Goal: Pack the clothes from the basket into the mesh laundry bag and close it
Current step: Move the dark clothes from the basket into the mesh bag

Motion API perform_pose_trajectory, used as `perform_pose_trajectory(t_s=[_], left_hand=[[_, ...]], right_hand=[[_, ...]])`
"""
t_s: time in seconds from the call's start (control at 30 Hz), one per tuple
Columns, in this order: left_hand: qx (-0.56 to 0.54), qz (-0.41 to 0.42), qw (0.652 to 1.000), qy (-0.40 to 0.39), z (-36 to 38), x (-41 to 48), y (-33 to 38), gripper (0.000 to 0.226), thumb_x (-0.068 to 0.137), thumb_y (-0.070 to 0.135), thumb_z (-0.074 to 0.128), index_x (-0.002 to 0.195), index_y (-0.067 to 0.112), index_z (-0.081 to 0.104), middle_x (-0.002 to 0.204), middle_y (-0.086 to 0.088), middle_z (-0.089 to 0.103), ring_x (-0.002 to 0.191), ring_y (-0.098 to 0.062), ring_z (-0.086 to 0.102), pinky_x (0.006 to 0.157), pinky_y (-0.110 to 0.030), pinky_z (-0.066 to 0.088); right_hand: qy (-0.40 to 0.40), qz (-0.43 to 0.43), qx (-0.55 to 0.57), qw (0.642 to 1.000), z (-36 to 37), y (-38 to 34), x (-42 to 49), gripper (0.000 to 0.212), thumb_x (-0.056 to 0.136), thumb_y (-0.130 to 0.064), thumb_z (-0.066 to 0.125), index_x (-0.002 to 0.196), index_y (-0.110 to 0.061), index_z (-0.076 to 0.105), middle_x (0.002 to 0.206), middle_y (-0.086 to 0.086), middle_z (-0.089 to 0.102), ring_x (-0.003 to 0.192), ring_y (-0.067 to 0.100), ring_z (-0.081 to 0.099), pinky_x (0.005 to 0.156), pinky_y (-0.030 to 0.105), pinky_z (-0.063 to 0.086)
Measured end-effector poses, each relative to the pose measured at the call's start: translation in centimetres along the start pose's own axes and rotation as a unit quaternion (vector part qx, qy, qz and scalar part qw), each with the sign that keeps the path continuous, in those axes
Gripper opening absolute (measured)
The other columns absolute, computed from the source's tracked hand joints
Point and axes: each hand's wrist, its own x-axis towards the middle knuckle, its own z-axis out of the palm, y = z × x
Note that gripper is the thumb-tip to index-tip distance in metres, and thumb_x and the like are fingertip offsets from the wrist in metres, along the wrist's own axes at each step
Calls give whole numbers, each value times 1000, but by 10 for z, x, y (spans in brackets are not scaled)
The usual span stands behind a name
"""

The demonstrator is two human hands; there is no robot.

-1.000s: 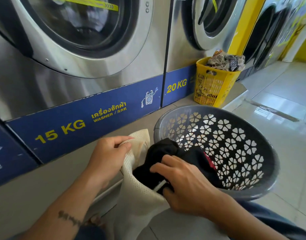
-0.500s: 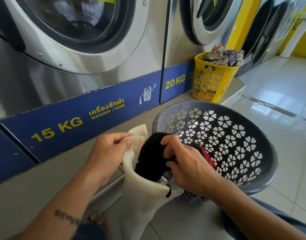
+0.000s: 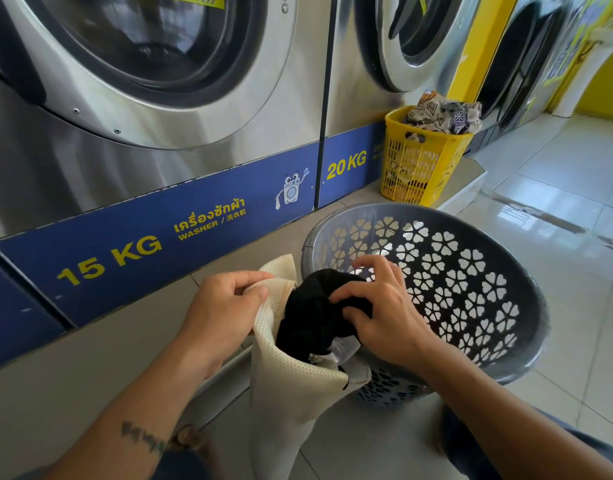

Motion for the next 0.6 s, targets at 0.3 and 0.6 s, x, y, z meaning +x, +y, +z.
perform_pose_trajectory(t_s=[0.3, 0.6], left_hand=[[12, 2, 1000, 0, 4, 4, -2, 23, 93, 15, 61, 106, 26, 76, 89, 6, 78, 89, -16, 72, 84, -45, 60], [-24, -20, 1000, 3, 0, 0, 2, 24, 95, 12, 59, 104, 25, 76, 91, 0, 77, 81, -16, 73, 66, -31, 60]], right_hand=[[-59, 6, 87, 994, 1, -3, -5, 66, 87, 2, 59, 138, -38, 44, 129, -8, 49, 118, 7, 48, 97, 20, 48], [87, 17, 74, 993, -19, -25, 8, 52, 78, -3, 62, 117, -28, 37, 81, -2, 60, 70, 14, 59, 60, 41, 49]])
